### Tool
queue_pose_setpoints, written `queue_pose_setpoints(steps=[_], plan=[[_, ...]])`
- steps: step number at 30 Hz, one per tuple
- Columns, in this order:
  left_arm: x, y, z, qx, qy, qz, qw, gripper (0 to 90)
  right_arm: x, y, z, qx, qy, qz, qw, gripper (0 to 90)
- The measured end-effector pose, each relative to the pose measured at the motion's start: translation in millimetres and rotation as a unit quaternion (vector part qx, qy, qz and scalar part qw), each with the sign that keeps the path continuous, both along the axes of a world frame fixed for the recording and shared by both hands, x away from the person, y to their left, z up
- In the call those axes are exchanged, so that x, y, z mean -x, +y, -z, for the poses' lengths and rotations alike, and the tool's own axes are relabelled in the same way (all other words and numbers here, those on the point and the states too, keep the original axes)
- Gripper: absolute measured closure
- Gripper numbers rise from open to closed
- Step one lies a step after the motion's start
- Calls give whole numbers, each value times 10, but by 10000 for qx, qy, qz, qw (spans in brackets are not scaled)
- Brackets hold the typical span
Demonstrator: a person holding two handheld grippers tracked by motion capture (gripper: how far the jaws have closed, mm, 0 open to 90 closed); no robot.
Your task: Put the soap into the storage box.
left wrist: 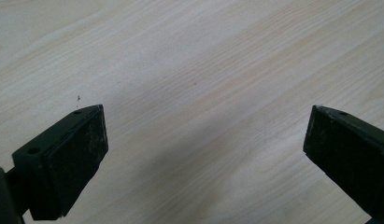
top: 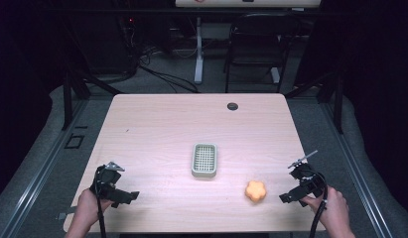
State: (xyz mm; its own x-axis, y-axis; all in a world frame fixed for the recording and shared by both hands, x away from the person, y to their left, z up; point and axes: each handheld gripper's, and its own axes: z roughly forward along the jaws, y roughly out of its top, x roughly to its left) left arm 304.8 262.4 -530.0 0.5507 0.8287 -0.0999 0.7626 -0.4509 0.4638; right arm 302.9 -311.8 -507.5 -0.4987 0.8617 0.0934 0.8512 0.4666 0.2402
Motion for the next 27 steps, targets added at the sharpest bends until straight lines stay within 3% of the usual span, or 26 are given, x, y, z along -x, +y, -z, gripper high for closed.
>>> queue_pose_setpoints(steps=[4,10,11,12,13,15,21,22,23,27], plan=[[2,2,-3,23,-11,0,10000,1,-1,16,-13,76,-42,-61,9999,3],[1,5,-3,40,-6,12,10000,1,-4,79,-14,-74,24,-97,9999,0],[1,6,-4,34,-11,13,10000,1,-11,78,-24,62,45,-165,9998,0],[1,8,-5,37,-1,11,10000,1,-12,89,-22,-24,46,-167,9998,0],[1,10,-2,52,12,7,10000,1,-21,111,-34,92,65,-237,9997,0],[1,9,3,47,14,12,10000,1,-21,132,-33,-20,64,-231,9997,0],[-2,7,1,45,14,21,10000,1,-59,205,-61,76,92,-427,9990,0],[-1,8,2,44,9,17,10000,1,-58,238,-45,-58,16,-354,9994,0],[-1,9,0,37,5,10,10000,1,-77,240,-66,77,71,-496,9987,0],[-2,13,-2,56,18,20,10000,1,-83,293,-61,14,-6,-480,9988,0]])
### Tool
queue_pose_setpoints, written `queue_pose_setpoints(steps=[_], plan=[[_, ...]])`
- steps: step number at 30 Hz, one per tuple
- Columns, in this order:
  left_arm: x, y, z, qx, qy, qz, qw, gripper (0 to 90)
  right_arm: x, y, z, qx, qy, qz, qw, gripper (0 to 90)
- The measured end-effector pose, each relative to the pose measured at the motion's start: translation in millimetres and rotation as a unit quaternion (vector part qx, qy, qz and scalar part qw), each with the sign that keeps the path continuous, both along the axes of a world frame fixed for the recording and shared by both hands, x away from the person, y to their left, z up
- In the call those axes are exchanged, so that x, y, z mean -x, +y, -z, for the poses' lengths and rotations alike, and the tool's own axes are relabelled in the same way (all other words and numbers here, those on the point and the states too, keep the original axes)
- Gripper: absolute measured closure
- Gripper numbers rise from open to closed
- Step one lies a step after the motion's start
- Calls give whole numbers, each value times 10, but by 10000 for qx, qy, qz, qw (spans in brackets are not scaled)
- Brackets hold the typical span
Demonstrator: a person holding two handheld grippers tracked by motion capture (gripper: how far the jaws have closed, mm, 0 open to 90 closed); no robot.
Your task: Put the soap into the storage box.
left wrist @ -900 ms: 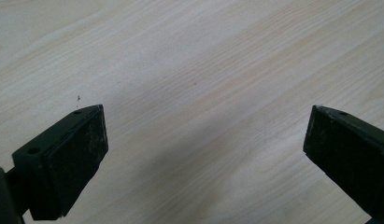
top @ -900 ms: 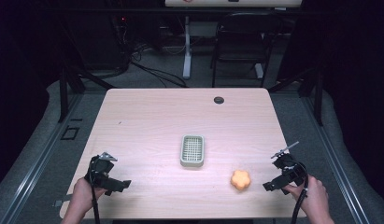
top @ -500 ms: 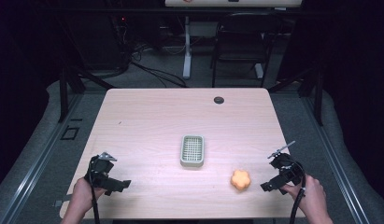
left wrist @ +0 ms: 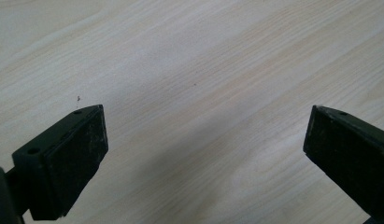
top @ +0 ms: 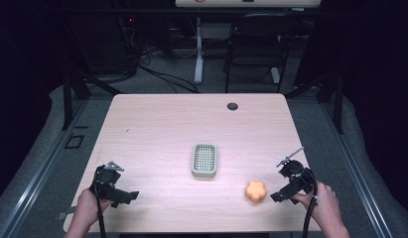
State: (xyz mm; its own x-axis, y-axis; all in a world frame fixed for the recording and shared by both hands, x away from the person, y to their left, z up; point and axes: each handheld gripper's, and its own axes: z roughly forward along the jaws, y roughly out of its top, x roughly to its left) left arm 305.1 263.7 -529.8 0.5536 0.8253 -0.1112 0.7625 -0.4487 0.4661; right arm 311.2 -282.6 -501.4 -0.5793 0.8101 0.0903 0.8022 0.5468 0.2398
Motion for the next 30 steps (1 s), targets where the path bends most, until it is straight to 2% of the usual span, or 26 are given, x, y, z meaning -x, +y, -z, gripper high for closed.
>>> queue_pose_setpoints(steps=[3,4,5,6,7,8,9,13,19,20,23,25,26,30], plan=[[1,-6,2,-1,0,1,10000,1,-19,81,-18,86,-1,-154,9998,0],[0,-7,3,-6,-10,9,10000,1,-2,116,16,-112,-168,-3,9998,0],[0,-8,3,1,-8,7,10000,1,-2,116,16,-112,-168,-3,9998,0],[1,-9,3,1,-9,5,10000,1,-18,133,1,-36,-105,-108,9999,0],[1,-9,3,0,-13,6,10000,1,-52,139,-39,198,31,-371,9991,0],[1,-9,2,-1,-16,7,10000,1,-29,177,-3,5,-106,-161,9998,0],[1,-9,3,0,-14,5,10000,1,-47,192,-14,101,-56,-291,9995,0],[4,-17,3,-13,-10,3,10000,1,-65,296,-2,81,-104,-354,9993,0],[7,-27,-4,-26,-26,16,10000,1,-120,428,-24,253,-104,-587,9979,0],[8,-28,-5,-27,-16,21,10000,1,-123,449,-14,181,-152,-573,9981,0],[1,-25,7,-22,-1,27,10000,1,-136,498,-28,226,-166,-673,9973,0],[-4,-24,14,-16,10,6,10000,1,-141,531,-12,171,-167,-670,9975,0],[-4,-24,10,-27,8,15,10000,1,-155,537,-16,264,-158,-738,9968,0],[11,-30,-2,-47,-23,20,10000,1,-187,599,2,281,-162,-797,9963,0]])
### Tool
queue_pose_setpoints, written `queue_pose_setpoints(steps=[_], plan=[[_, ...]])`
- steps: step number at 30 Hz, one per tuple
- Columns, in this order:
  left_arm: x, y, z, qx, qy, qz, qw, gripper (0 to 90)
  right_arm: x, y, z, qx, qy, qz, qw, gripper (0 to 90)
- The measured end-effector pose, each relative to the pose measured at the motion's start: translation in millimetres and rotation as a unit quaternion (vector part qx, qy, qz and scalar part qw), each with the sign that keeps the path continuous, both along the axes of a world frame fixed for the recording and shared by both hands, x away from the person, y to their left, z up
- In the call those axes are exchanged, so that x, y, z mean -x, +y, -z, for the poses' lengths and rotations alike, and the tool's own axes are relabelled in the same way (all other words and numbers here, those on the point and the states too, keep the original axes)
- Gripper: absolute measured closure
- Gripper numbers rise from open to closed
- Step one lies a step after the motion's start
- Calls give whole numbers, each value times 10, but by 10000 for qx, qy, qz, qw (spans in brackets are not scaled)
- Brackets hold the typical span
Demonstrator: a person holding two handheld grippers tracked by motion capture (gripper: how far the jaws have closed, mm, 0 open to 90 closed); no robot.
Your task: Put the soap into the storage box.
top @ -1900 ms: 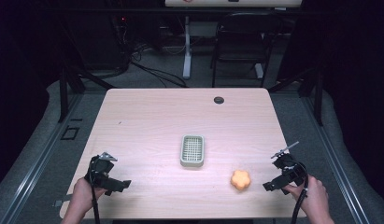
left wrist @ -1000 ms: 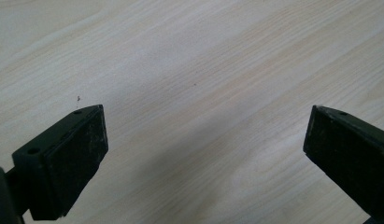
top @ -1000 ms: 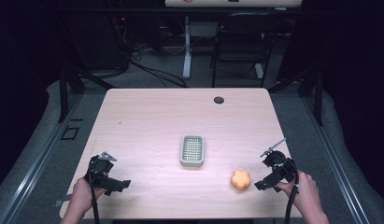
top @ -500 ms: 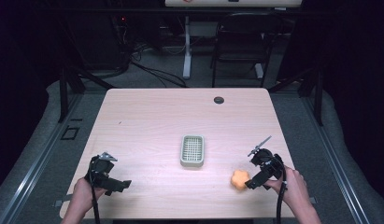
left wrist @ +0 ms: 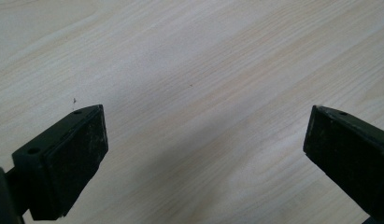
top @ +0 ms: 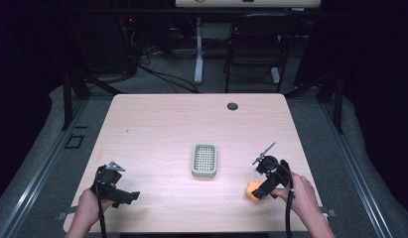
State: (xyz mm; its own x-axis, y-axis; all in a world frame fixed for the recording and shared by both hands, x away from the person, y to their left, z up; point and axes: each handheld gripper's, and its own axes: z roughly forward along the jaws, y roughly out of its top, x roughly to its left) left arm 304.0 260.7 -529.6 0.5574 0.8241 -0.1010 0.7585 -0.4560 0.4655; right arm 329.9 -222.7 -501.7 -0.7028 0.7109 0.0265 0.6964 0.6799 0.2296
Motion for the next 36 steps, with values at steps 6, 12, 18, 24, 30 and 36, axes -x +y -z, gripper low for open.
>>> queue_pose_setpoints(steps=[6,12,18,24,30,36], plan=[[-5,8,6,22,13,-13,10000,1,-31,82,126,98,128,60,9999,23],[-7,21,9,42,28,-13,10000,1,-43,121,232,112,224,224,9994,86],[-4,11,8,17,9,3,10000,1,-56,153,278,250,260,295,9989,144],[-5,15,7,17,11,5,10000,1,-46,187,317,430,296,321,9981,232],[-5,19,9,26,42,13,10000,1,-42,207,349,378,333,346,9981,254],[-6,13,11,16,28,3,10000,1,-36,221,365,430,292,404,9978,260]])
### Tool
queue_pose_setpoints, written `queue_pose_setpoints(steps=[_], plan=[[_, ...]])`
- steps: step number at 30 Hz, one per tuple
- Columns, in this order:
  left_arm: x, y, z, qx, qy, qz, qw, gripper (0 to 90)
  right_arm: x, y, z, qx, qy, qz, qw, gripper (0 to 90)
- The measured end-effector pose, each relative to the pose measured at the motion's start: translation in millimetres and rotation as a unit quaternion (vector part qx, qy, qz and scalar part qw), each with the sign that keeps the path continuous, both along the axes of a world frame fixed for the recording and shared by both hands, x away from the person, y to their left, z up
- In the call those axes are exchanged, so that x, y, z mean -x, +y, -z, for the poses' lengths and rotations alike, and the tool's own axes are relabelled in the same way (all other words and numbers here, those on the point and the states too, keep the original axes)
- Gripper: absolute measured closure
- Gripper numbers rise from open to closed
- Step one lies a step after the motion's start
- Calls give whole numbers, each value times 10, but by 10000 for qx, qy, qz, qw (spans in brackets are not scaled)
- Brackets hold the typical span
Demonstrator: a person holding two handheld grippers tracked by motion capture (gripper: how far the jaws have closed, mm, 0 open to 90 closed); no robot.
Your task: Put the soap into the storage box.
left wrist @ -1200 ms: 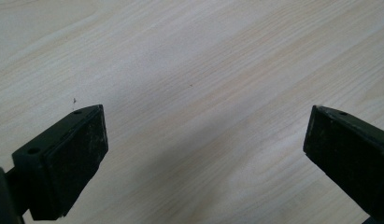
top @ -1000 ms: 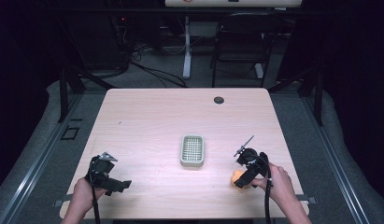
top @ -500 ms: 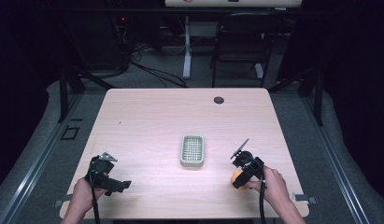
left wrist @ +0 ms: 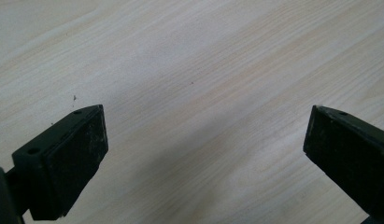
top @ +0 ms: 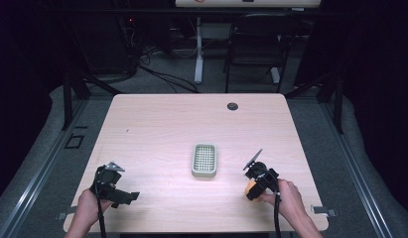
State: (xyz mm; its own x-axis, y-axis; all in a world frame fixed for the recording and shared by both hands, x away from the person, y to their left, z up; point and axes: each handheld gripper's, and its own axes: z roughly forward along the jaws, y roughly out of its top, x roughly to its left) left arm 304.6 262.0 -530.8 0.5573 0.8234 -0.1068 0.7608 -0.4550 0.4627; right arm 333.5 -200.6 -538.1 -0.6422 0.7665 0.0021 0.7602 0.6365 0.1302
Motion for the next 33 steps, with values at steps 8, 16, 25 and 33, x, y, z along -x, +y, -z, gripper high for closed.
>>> queue_pose_setpoints(steps=[8,16,25,33], plan=[[7,9,-7,6,-4,-27,10000,1,10,-24,-36,-188,-70,25,9998,263],[13,14,-16,-10,-24,-26,10000,1,29,-39,-102,-300,-193,74,9993,263],[11,4,-10,0,-25,-30,10000,1,14,-88,-192,-254,-225,-42,9994,263],[10,-3,-9,-17,-14,-5,10000,1,23,-115,-230,-362,-355,69,9987,263]])
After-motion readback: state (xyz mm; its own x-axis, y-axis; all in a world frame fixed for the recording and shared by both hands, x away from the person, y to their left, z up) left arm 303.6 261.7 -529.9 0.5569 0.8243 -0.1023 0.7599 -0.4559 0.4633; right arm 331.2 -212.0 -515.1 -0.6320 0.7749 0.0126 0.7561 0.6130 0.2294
